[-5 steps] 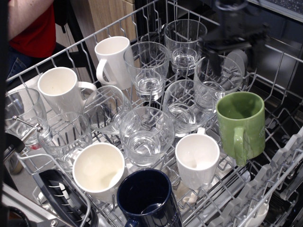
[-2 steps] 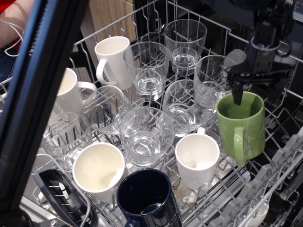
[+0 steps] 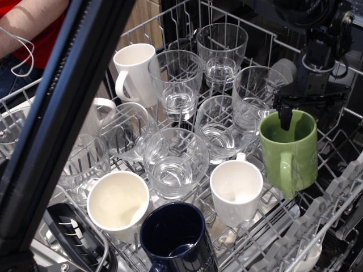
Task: Pick up green mug
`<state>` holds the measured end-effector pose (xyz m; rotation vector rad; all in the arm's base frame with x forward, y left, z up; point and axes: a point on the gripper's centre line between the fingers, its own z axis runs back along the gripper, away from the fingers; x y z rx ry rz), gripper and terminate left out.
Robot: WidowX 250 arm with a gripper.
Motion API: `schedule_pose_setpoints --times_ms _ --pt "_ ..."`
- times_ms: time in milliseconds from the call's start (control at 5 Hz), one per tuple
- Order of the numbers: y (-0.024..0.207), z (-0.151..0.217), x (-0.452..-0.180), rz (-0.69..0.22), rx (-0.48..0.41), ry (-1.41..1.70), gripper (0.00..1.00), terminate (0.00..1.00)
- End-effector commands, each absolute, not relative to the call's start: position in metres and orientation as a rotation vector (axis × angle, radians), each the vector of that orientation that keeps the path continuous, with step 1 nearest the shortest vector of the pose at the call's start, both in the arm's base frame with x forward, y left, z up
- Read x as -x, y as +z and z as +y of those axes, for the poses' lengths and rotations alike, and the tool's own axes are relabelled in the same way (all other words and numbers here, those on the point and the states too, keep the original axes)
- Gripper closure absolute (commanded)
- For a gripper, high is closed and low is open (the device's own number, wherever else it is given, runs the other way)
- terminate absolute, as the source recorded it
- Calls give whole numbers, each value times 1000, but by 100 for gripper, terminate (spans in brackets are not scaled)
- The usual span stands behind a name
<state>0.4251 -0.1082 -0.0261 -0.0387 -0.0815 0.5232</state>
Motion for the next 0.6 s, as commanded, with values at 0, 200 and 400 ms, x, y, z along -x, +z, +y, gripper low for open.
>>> schedule_pose_setpoints --times_ms 0,200,400 --pt "-20 -126 -431 -142 50 542 0 0" --pt "-29 -128 -428 -144 39 563 0 0" --pt "-30 -129 -427 -139 45 590 100 0"
